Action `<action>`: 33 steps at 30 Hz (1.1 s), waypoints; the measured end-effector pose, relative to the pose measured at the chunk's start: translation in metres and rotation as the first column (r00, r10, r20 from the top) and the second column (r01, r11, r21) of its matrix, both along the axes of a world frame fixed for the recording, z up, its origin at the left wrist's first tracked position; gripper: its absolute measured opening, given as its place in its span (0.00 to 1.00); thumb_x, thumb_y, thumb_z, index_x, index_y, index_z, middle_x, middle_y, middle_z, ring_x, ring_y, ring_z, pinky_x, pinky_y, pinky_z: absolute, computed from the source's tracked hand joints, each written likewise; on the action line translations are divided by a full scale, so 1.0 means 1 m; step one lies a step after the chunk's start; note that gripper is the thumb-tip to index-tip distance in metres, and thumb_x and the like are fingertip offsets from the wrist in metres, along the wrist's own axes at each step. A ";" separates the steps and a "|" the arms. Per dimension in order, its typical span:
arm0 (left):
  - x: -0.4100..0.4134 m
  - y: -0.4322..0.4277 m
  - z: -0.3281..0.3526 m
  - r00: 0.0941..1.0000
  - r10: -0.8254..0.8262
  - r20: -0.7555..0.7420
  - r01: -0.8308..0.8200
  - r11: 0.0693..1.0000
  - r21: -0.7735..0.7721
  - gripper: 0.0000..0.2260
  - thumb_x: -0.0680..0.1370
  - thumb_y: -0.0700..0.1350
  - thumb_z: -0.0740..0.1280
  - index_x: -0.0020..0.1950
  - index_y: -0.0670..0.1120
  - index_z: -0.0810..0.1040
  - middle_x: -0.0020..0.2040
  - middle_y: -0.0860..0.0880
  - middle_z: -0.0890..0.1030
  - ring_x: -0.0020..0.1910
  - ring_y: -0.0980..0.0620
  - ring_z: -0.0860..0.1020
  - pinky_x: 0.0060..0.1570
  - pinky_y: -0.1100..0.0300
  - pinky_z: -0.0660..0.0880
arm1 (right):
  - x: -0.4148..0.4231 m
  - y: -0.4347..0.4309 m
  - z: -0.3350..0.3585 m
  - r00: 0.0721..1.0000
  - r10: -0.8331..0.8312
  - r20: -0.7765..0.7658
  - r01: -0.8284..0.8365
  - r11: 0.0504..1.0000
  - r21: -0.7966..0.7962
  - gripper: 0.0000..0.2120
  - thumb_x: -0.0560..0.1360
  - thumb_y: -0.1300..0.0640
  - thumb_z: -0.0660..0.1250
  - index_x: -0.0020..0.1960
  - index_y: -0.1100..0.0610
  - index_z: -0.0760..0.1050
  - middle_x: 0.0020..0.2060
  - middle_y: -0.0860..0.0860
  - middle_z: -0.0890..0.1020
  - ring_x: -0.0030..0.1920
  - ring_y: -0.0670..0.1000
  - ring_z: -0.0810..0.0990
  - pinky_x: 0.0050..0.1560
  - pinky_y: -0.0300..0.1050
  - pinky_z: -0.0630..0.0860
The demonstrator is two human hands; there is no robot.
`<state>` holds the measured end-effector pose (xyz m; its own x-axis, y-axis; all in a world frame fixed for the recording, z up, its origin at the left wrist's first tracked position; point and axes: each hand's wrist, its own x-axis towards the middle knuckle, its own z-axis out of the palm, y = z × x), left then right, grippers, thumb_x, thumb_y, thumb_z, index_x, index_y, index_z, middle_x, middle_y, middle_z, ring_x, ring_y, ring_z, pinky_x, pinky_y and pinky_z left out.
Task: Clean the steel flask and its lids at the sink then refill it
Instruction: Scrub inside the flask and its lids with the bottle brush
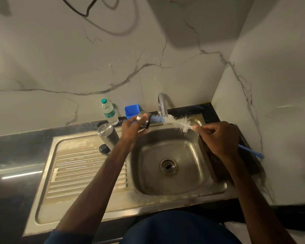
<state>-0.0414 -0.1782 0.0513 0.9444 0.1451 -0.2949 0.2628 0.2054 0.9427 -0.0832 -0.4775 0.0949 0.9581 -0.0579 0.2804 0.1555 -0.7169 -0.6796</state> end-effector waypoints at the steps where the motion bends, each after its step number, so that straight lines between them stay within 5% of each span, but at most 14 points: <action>1: 0.000 0.001 0.002 1.000 0.000 -0.001 0.000 1.000 -0.012 0.20 0.77 0.51 0.75 0.60 0.38 0.83 0.54 0.41 0.85 0.52 0.47 0.84 0.54 0.51 0.84 | 0.001 -0.003 0.000 1.000 -0.001 0.004 0.001 1.000 0.007 0.17 0.77 0.46 0.74 0.32 0.49 0.78 0.23 0.42 0.76 0.23 0.45 0.76 0.31 0.41 0.74; 6: -0.002 -0.006 0.003 0.997 -0.073 0.009 0.073 0.996 0.048 0.18 0.78 0.51 0.74 0.61 0.39 0.83 0.55 0.41 0.85 0.54 0.47 0.83 0.52 0.54 0.83 | 0.000 0.004 0.001 1.000 0.016 0.004 -0.016 1.000 0.019 0.21 0.77 0.47 0.74 0.28 0.43 0.70 0.20 0.40 0.73 0.24 0.44 0.76 0.28 0.37 0.67; 11: 0.000 0.003 0.009 0.999 -0.038 0.006 0.038 0.999 -0.012 0.20 0.78 0.51 0.75 0.61 0.36 0.82 0.52 0.41 0.85 0.51 0.49 0.83 0.55 0.52 0.83 | -0.001 -0.004 0.004 0.999 0.021 0.029 -0.022 0.999 0.025 0.13 0.77 0.46 0.74 0.36 0.50 0.82 0.24 0.39 0.77 0.24 0.43 0.76 0.30 0.38 0.71; 14: -0.003 -0.009 0.007 0.996 -0.085 0.027 0.083 0.995 0.050 0.19 0.78 0.51 0.75 0.60 0.38 0.83 0.56 0.37 0.84 0.54 0.46 0.82 0.57 0.50 0.82 | -0.001 0.006 0.002 1.000 0.022 0.017 -0.022 0.999 0.023 0.15 0.77 0.46 0.74 0.33 0.46 0.79 0.21 0.39 0.74 0.25 0.42 0.77 0.28 0.36 0.66; 23: -0.005 -0.009 0.020 0.997 -0.058 -0.043 0.052 0.990 -0.130 0.24 0.80 0.50 0.72 0.67 0.33 0.76 0.59 0.36 0.84 0.61 0.38 0.83 0.62 0.45 0.80 | -0.003 0.000 -0.013 0.999 -0.025 -0.047 0.023 0.998 -0.052 0.17 0.79 0.44 0.70 0.39 0.55 0.85 0.25 0.37 0.75 0.30 0.36 0.79 0.29 0.30 0.62; 29: 0.005 -0.001 0.034 0.999 0.000 -0.042 -0.009 0.980 -0.200 0.25 0.79 0.48 0.73 0.70 0.34 0.73 0.59 0.36 0.83 0.59 0.39 0.84 0.58 0.47 0.83 | -0.010 -0.005 -0.009 0.998 -0.053 -0.043 0.052 0.998 -0.021 0.16 0.79 0.44 0.70 0.39 0.53 0.85 0.26 0.38 0.78 0.26 0.38 0.78 0.30 0.34 0.65; 33: 0.003 -0.010 0.037 0.998 0.016 -0.054 -0.027 0.981 -0.191 0.20 0.80 0.47 0.73 0.65 0.36 0.76 0.53 0.40 0.85 0.56 0.40 0.85 0.57 0.47 0.83 | -0.010 0.011 -0.016 0.997 -0.041 -0.065 0.039 0.999 -0.026 0.19 0.80 0.42 0.69 0.36 0.53 0.83 0.31 0.42 0.84 0.28 0.39 0.80 0.33 0.44 0.79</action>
